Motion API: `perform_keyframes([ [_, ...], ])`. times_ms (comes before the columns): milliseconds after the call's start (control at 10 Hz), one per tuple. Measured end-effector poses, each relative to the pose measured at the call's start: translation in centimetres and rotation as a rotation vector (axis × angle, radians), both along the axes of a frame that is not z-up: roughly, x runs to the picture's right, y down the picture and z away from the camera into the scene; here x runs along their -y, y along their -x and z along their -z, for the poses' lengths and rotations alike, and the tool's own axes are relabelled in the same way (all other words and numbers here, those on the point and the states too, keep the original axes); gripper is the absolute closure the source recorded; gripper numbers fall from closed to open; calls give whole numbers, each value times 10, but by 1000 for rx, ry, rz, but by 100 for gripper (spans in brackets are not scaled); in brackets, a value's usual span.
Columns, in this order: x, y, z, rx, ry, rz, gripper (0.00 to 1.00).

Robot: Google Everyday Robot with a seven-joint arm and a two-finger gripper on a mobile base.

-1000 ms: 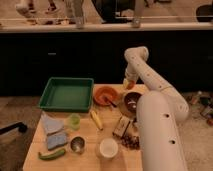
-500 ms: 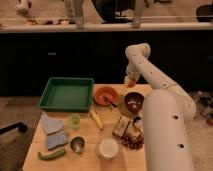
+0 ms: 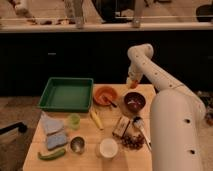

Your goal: Place apple in purple bowl

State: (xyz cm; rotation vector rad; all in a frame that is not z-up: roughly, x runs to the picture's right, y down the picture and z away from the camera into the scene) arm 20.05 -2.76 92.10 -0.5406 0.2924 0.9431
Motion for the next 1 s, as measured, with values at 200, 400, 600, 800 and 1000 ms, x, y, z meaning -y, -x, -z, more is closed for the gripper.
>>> perform_keyframes([
  [200,-2,-2,7,-4,-2,-2,100],
  [400,-4,-5,16,-10,-7,-2,100],
  [600,-6,-9,29,-20,-13,-7,100],
  [800,-15,-13,40,-29,-9,-11,100],
  [1000,-29,-12,48,-33,3,-11,100],
])
